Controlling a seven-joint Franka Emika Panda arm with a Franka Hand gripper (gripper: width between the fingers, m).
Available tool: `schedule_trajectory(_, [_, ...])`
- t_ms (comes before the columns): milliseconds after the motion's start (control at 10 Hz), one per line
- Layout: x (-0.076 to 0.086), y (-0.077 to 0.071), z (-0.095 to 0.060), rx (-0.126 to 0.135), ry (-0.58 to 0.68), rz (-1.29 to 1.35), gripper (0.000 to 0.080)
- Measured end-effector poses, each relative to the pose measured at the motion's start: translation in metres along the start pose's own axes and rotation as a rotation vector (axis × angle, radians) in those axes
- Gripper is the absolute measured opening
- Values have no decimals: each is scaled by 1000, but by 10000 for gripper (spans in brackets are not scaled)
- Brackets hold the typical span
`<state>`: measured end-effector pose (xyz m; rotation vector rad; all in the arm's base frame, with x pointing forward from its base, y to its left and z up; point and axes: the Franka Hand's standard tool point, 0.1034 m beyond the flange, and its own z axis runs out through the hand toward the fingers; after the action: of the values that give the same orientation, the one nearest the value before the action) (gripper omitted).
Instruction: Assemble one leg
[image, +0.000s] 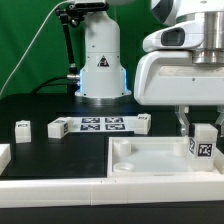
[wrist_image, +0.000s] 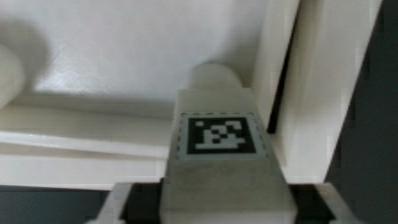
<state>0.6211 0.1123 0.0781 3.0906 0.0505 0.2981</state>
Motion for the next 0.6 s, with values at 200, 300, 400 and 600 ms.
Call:
schedule_trajectory(200, [0, 0, 0, 3, 0, 39, 292])
schedule_trajectory(300, [-1, -2, 0, 10, -3, 181, 292])
schedule_trajectory(400, [-1, -2, 0, 14, -4, 277, 292])
schedule_trajectory(600, [-1, -6, 0, 26, -1, 553, 292])
